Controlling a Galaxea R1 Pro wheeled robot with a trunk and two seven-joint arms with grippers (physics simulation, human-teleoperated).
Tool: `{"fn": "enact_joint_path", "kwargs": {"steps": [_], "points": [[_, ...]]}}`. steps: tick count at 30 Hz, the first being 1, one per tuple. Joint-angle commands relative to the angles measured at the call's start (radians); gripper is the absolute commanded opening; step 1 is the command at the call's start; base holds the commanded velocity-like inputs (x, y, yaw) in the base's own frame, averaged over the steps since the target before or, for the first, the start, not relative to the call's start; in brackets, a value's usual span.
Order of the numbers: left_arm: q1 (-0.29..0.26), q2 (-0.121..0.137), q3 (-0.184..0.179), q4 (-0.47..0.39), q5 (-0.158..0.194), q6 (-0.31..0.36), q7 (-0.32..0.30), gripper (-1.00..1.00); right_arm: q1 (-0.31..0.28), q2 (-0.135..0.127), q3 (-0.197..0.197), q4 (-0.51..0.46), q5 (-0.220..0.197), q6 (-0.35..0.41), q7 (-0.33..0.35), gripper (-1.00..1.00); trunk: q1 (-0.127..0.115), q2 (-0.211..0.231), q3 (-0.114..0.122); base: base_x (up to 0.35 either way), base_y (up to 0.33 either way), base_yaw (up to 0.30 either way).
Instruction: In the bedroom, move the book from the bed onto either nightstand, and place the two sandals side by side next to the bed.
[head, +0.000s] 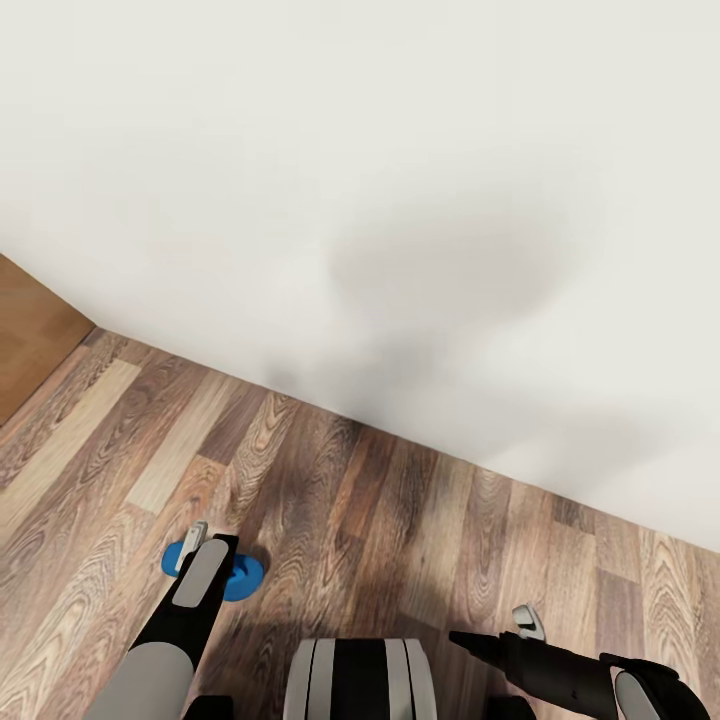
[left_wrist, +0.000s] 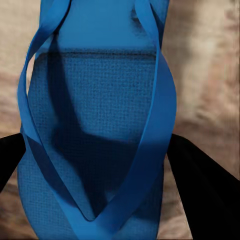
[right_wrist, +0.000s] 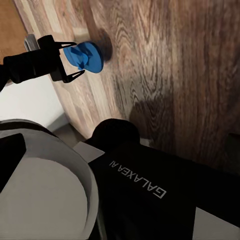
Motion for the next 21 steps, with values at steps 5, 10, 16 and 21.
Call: {"fn": "enact_joint_path", "kwargs": {"steps": [5, 10, 16, 21], "points": [[0.000, -0.001, 0.002, -0.001, 0.011, -0.008, 0.000, -1.00, 0.000, 0.000, -0.001, 0.000, 0.001, 0.004, 0.004, 1.00, -0.002, 0.001, 0.019, 0.000, 0.000, 0.000], [0.000, 0.002, -0.007, -0.008, 0.008, 0.021, 0.001, -1.00, 0.000, -0.001, -0.002, -0.001, 0.002, 0.004, 0.004, 1.00, -0.005, 0.002, 0.038, 0.000, 0.000, 0.000], [0.000, 0.048, -0.092, -0.011, -0.001, 0.149, -0.001, -1.00, 0.000, -0.002, -0.003, -0.001, 0.001, 0.004, 0.005, 1.00, -0.007, 0.004, 0.061, 0.000, 0.000, 0.000], [0.004, 0.154, -0.160, -0.012, -0.002, 0.235, -0.018, -1.00, 0.000, -0.004, -0.032, -0.001, 0.000, 0.005, 0.005, 1.00, -0.010, 0.005, 0.081, 0.000, 0.000, 0.000]]}}
